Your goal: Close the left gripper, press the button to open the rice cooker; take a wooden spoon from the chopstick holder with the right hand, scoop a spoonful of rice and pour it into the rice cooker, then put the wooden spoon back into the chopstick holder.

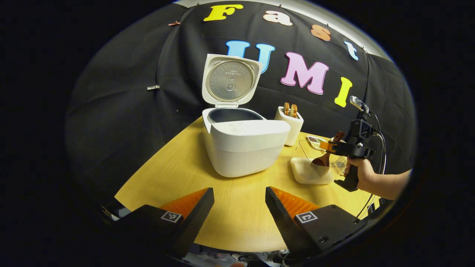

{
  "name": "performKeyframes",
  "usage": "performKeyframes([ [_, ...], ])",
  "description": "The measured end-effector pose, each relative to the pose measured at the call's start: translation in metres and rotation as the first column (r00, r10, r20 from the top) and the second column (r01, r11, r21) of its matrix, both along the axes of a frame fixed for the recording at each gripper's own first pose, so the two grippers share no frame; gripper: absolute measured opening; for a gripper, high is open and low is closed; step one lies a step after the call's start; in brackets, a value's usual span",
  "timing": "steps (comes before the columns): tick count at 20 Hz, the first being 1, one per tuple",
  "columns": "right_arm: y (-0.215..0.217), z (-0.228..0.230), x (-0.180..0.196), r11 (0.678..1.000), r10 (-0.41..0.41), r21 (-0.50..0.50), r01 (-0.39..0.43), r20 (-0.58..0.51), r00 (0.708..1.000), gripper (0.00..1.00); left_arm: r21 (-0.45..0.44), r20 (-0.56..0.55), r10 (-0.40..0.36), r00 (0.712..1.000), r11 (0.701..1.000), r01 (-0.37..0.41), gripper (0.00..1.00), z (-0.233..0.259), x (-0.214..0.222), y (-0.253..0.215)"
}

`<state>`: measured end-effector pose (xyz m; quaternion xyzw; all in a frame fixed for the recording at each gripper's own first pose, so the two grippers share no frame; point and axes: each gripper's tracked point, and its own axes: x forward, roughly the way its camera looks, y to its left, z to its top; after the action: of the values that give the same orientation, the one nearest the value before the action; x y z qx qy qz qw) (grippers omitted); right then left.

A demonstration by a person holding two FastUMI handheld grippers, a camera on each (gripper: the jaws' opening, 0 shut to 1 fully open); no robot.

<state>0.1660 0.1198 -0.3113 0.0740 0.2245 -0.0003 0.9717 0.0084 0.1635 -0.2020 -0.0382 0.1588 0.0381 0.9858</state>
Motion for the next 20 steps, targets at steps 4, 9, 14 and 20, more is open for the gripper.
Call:
performKeyframes([
  [4,0.019,-0.003,-0.004,0.981,-0.038,0.188,0.054,-0.091,0.995,0.19,-0.018,-0.005,0.013,1.000,1.000,-0.013,0.96,-0.004,-0.005,0.004],
  [9,0.028,-0.002,-0.003,0.929,-0.070,0.346,0.134,-0.193,0.979,0.19,-0.043,0.024,0.021,0.999,0.999,-0.020,0.96,0.004,-0.004,0.004],
  [14,0.010,0.009,-0.008,0.884,-0.112,0.419,0.206,-0.237,0.965,0.19,-0.064,0.047,0.007,0.999,0.998,-0.004,0.96,0.010,0.001,-0.001],
  [20,-0.037,0.024,-0.013,0.811,-0.207,0.492,0.317,-0.265,0.942,0.18,-0.022,0.065,-0.011,0.998,1.000,0.013,0.96,0.022,-0.002,-0.010],
])
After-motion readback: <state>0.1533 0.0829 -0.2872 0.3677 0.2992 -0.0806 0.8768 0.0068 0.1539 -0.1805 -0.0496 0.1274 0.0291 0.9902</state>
